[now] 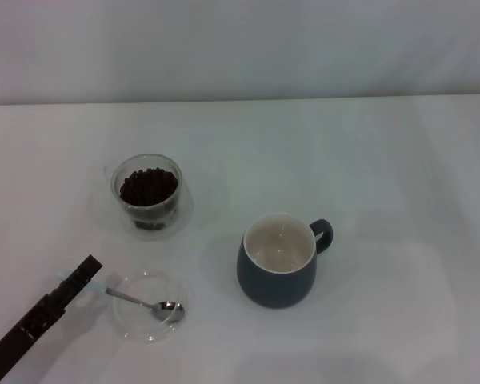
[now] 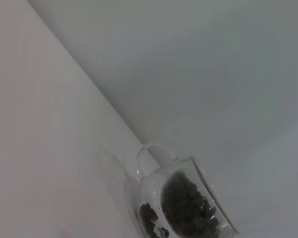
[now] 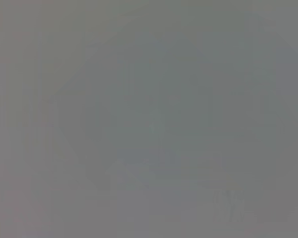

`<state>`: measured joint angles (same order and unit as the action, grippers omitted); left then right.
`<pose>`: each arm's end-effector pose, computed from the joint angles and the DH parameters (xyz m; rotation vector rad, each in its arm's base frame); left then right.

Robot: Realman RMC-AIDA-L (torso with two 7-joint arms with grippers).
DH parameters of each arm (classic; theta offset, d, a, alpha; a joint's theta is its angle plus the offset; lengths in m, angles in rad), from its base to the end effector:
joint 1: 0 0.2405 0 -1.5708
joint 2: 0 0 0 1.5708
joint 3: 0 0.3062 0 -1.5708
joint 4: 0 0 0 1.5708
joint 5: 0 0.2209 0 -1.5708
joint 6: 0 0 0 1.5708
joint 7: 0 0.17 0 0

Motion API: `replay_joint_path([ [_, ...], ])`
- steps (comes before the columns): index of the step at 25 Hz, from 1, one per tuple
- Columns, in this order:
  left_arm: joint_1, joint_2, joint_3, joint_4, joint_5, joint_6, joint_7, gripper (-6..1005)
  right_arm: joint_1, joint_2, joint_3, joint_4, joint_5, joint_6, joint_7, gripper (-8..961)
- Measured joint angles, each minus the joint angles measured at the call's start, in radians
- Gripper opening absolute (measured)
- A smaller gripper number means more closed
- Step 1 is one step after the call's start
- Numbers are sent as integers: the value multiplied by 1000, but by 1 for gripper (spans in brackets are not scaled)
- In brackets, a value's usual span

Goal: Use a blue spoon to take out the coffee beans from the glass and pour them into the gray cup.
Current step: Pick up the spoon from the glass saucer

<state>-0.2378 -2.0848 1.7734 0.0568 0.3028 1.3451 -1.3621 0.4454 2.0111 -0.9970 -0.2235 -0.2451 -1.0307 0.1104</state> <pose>-0.3931 0.2590 -0.1051 -1.7344 -1.6247 -1.2206 0.4186 0.4130 0.0696 -1.3648 0.4148 0.4859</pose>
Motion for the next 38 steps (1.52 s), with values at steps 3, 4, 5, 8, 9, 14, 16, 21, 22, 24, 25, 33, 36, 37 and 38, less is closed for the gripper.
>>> replay_joint_path([
  [3, -2, 1, 0, 1, -2, -1, 7, 754, 0, 0, 0, 0, 0, 0, 0, 475],
  [4, -6, 1, 0, 0, -1, -1, 8, 749, 0, 0, 0, 1, 0, 0, 0, 475],
  [5, -10, 1, 0, -2, 1, -2, 9, 745, 0, 0, 0, 1, -1, 0, 0, 475],
  [8, -22, 2, 0, -6, 2, -9, 10, 732, 1, 0, 0, 10, -1, 0, 0, 475],
  [9, -23, 2, 0, -6, 2, -13, 10, 727, 1, 0, 0, 12, -1, 0, 0, 475],
  [14, -32, 2, 0, -2, 1, -36, 1, 705, -1, 0, 0, 20, 0, 0, 0, 475],
  [16, -42, 2, 1, -7, 3, -38, -2, 646, -1, 0, 0, 24, 0, 0, 0, 475],
  [21, -46, 2, 2, -8, 4, -40, -6, 553, -2, 0, 0, 29, 0, 0, 0, 475],
  [22, -46, 2, 2, -8, 4, -41, -7, 551, -2, 0, 0, 31, 0, -2, 0, 475],
  [24, -49, 2, 3, -8, 4, -51, -17, 547, -2, 0, 0, 36, 0, -13, 0, 475],
  [25, -50, 2, 3, -8, 5, -58, -22, 544, -2, 0, 0, 40, 0, -17, 0, 475],
  [33, -70, 4, 3, -7, 17, -70, -33, 526, -5, 0, 0, 52, 2, -25, 0, 474],
  [36, -73, 4, 3, -8, 26, -72, -48, 519, -6, 0, 0, 53, 3, -30, 0, 474],
  [37, -73, 4, 3, -8, 28, -73, -51, 517, -7, 0, 0, 54, 3, -30, 0, 474],
  [38, -72, 5, 3, -8, 28, -76, -52, 515, -8, 0, 0, 54, 3, -31, 0, 474],
])
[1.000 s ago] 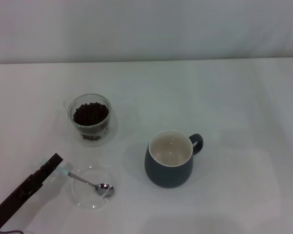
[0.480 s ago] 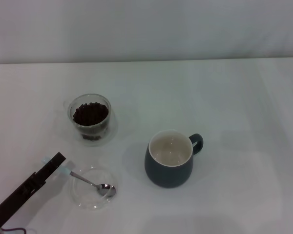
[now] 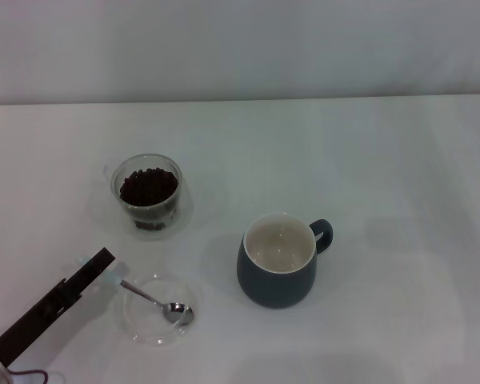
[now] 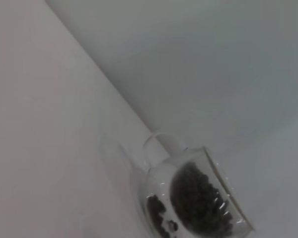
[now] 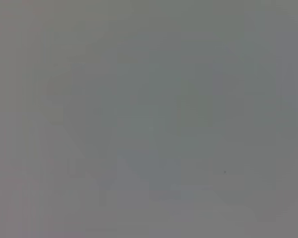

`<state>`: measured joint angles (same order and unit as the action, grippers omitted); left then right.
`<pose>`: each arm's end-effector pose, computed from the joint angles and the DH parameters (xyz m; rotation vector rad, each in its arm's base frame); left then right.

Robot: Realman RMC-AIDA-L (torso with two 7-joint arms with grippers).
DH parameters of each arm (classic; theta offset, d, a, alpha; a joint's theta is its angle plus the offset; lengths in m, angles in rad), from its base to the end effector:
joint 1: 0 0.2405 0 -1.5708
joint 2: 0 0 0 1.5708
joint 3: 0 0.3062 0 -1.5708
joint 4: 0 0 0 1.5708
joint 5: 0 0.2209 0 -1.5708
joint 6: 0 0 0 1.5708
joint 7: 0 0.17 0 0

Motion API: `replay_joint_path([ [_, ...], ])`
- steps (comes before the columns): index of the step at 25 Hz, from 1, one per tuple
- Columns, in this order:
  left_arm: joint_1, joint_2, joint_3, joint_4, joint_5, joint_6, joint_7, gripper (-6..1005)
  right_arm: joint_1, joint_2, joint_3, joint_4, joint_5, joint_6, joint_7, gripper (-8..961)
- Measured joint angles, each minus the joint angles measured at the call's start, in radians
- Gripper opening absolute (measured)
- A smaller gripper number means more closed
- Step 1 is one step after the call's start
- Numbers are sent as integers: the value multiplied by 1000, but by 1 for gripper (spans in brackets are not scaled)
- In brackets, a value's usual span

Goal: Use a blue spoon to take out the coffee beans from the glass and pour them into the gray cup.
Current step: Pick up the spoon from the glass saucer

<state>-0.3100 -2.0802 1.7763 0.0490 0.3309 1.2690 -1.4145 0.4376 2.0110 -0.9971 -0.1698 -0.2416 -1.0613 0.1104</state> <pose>-0.3875 0.2841 -0.1121 -1.7729 -1.6713 -1.1603 0.4283 0.4010 0.0608 -1.3681 0.4465 0.4759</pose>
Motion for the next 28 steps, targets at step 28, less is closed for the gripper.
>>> replay_joint_path([
  [28, -4, -1, -7, 3, -4, -28, -8, 450, -8, 0, 11, 1, 3, -5, 0, 473],
])
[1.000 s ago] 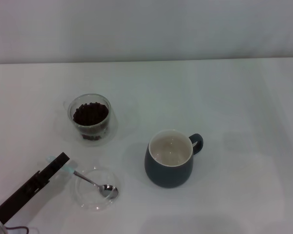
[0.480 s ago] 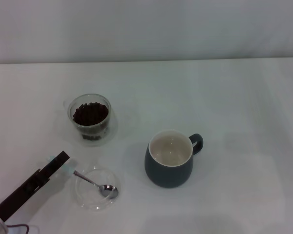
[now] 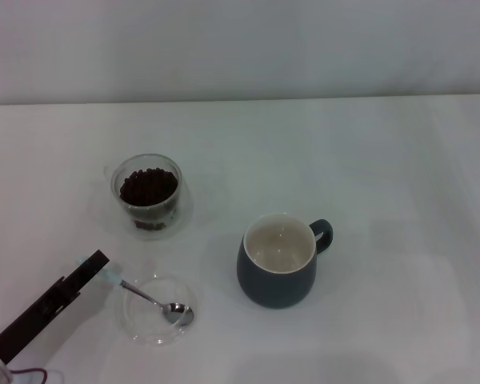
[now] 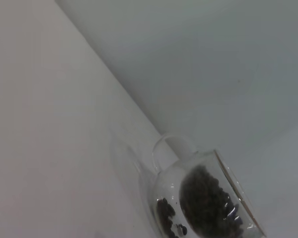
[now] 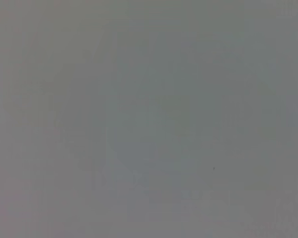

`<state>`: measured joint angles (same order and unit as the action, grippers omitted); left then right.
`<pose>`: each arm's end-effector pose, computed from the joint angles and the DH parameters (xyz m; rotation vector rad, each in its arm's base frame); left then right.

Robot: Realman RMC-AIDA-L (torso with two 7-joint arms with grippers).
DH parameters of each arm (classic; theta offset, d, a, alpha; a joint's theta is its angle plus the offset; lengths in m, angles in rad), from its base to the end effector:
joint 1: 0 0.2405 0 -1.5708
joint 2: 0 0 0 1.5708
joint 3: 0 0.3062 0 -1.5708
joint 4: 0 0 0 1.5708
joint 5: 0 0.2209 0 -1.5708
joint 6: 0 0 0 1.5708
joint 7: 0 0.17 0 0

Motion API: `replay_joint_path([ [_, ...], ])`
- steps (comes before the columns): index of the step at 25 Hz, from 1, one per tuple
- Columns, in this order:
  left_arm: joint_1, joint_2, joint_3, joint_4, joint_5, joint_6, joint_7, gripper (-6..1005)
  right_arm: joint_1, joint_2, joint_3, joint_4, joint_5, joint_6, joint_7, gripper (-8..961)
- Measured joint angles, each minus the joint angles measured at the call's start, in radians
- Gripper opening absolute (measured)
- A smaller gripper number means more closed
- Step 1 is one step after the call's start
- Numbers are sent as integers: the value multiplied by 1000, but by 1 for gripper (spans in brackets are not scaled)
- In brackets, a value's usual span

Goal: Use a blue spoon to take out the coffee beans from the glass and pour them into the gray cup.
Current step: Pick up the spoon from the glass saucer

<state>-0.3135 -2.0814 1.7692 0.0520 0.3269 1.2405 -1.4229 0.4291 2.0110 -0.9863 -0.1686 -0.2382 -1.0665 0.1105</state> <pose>-0.3904 0.2874 -0.1128 -1.7472 -1.6851 -1.1442 0.4325 0.3966 0.0631 -1.3512 0.4543 0.4733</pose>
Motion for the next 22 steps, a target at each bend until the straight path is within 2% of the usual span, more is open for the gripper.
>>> replay_joint_path([
  [5, 2, -2, 0, -3, -1, 0, -6, 439, 0, 0, 0, 0, 0, -2, 0, 473],
  [8, 2, -2, 0, -3, -2, 0, -9, 299, -2, 0, 0, 0, 0, -2, 0, 473],
  [14, 2, -2, 0, 0, -3, 0, -18, 275, -6, 0, -5, 0, 0, -4, 0, 473],
  [22, 4, -3, 2, 4, -4, 1, -21, 189, -11, 0, -9, 0, -1, -20, 0, 473],
])
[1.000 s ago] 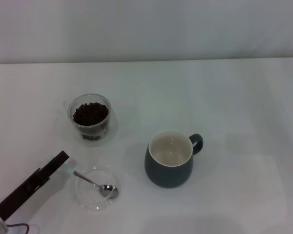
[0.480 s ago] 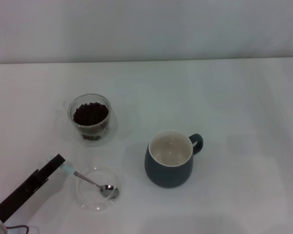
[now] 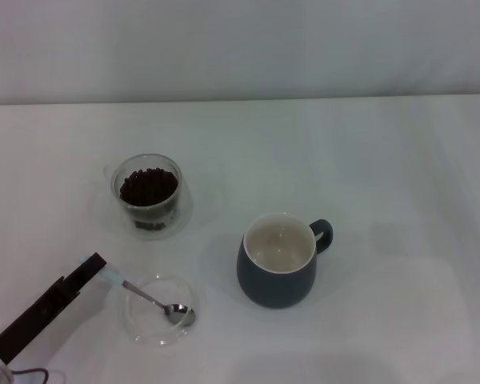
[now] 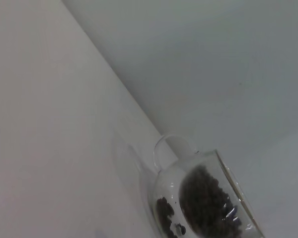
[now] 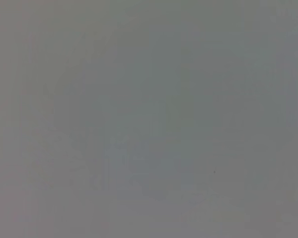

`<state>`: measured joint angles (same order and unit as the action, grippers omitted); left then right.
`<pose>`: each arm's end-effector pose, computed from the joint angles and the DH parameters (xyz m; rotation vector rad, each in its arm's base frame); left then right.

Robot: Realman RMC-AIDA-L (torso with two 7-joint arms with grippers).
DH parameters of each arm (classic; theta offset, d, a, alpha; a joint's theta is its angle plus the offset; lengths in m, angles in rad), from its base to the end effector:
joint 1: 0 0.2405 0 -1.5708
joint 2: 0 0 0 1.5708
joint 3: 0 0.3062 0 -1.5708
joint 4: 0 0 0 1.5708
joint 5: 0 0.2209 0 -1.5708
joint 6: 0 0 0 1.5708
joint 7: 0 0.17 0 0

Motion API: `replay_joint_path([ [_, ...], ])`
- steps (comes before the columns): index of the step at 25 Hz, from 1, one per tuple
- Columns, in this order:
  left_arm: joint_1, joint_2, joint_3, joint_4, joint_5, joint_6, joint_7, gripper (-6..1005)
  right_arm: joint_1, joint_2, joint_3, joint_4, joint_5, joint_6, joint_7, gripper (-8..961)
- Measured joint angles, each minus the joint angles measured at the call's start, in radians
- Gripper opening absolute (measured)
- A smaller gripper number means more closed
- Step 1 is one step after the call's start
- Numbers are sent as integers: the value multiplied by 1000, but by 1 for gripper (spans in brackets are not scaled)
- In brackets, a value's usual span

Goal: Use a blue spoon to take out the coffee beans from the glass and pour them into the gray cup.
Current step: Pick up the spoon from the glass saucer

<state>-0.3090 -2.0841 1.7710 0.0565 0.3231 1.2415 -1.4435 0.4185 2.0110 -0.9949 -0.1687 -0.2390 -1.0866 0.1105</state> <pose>-0.3896 0.2864 -0.1136 -1.7295 -1.7083 -1.1603 0.4327 0.3922 0.0632 -1.3538 0.4410 0.4778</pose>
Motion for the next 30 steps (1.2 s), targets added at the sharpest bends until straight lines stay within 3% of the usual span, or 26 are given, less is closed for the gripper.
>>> replay_joint_path([
  [7, 18, -1, -7, 4, -14, 26, 40, 165, 0, 0, -1, 0, -3, 0, 0, 472],
  [21, 29, 19, -7, 17, -67, 188, 152, 133, -2, 0, -1, 9, -7, 0, 0, 472],
  [30, 30, 71, -24, 42, -108, 280, 205, 133, -1, 0, -12, 9, -8, 1, 0, 472],
])
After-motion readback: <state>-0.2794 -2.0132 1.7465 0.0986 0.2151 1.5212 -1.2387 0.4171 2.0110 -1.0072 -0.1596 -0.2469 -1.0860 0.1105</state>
